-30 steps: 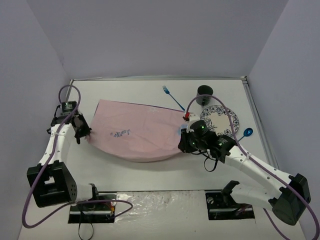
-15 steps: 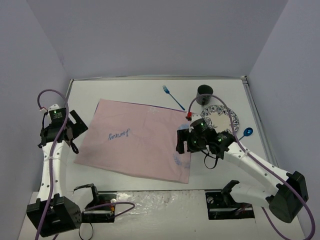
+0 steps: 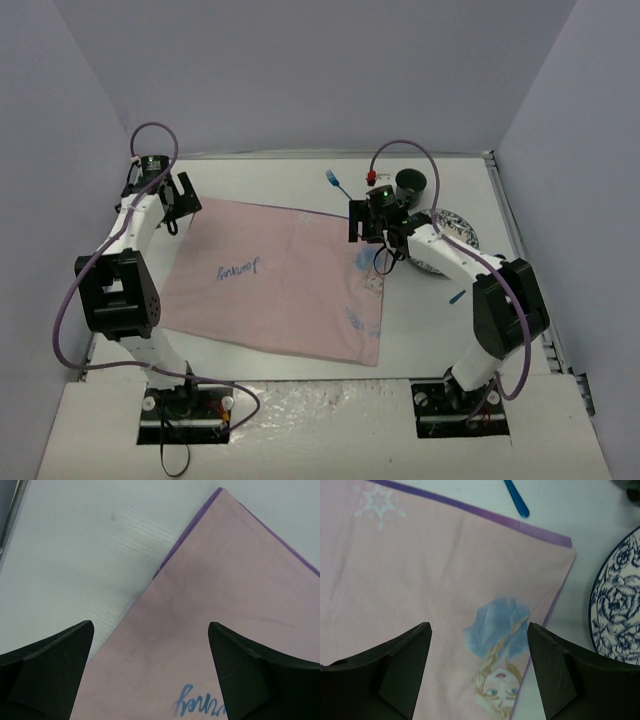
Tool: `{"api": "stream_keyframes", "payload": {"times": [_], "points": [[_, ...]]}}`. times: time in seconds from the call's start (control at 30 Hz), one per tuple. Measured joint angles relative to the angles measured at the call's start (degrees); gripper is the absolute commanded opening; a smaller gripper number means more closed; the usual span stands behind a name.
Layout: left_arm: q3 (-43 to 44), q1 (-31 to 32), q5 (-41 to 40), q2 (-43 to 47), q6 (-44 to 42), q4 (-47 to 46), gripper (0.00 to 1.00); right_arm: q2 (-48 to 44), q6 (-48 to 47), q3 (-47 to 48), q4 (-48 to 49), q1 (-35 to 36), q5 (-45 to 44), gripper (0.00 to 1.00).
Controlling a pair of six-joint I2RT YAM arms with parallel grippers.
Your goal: Set the dinner table for one person
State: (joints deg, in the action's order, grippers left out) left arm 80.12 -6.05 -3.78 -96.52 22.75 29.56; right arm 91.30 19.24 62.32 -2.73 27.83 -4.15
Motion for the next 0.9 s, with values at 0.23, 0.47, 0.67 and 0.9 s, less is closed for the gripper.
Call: {"api": "stream_keyframes", "payload": {"times": [0.23,0.47,0.67,0.9], "points": [[6.34,0.45,0.03,-13.61,-1.06,-2.67,0.96,10.04,-3.38,3.7,5.38,-3.47,-1.68,0.74],[6.4,2.5,0.32,-17.04,-1.5,-3.56,0.96,15.11,-9.26,5.57,7.61,-7.21,-1.03,0.76],[6.4,3.11,-0.06,-17.47,-1.71,-4.55,0.95,18.1,-12.35,5.75,9.62,-9.97,2.27,0.78],[6.66,3.09,-1.62,-21.25,-1.7,-4.93,0.9,21.95,-13.91,6.44,11.6,-10.77,5.7,0.76]]}}
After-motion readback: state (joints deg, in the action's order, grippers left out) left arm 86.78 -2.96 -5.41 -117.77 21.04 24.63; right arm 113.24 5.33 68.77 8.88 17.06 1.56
